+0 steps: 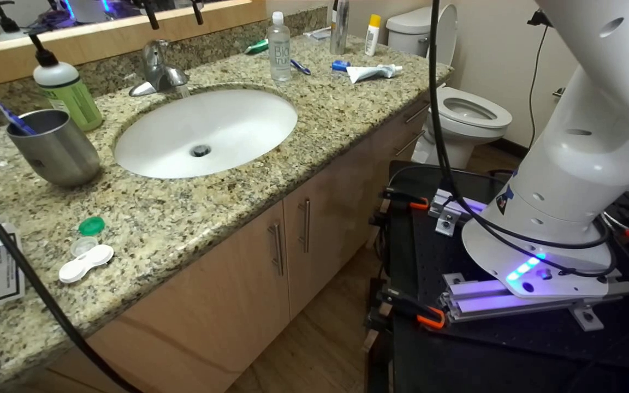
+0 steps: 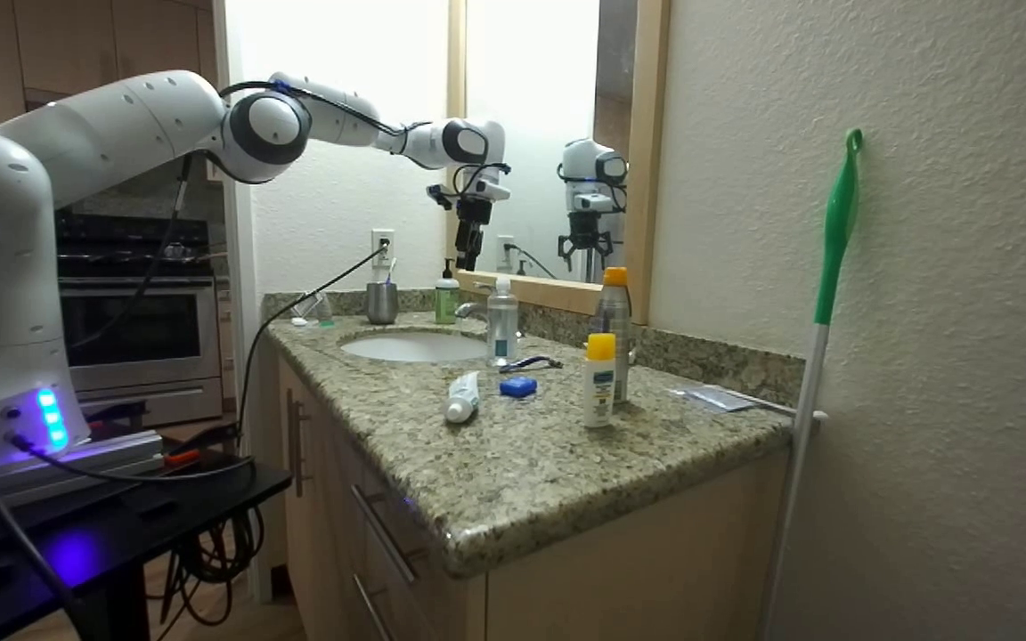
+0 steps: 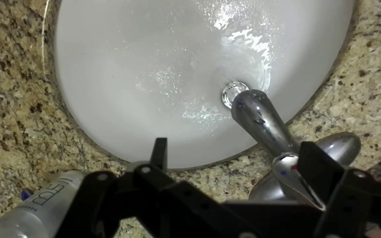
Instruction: Close the tap
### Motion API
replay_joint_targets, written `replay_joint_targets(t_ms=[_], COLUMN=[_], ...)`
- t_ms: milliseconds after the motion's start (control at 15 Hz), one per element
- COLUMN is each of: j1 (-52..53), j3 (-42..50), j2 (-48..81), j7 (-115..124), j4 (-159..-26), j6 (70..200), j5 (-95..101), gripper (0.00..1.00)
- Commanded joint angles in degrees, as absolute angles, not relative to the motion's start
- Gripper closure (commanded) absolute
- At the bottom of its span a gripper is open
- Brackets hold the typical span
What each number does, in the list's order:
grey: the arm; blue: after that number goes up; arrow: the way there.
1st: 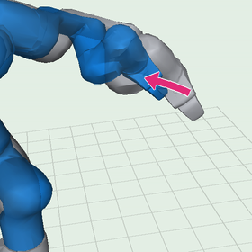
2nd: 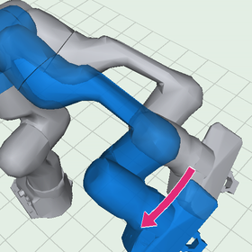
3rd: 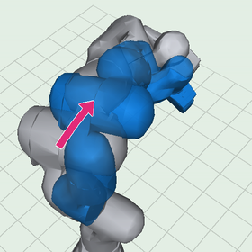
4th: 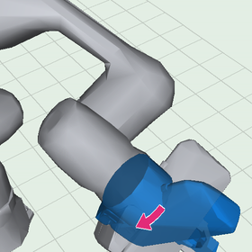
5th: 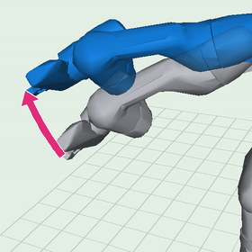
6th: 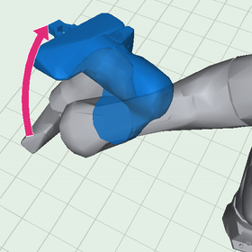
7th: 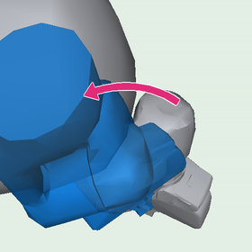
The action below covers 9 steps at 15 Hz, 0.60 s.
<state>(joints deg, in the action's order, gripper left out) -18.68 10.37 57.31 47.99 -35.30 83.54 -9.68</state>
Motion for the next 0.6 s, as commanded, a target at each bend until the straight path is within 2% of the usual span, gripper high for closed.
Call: replay_joint_targets(t_ms=[0,267,533], j1=[-18.96,-19.71,-19.68], j3=[10.52,11.48,11.28], j2=[57.81,59.66,59.12], j7=[48.48,50.53,49.78], j4=[-35.16,-34.14,-35.28], j6=[83.89,89.06,88.46], j5=[-9.75,-9.35,-9.50], gripper=[0.00,0.00,0.00])
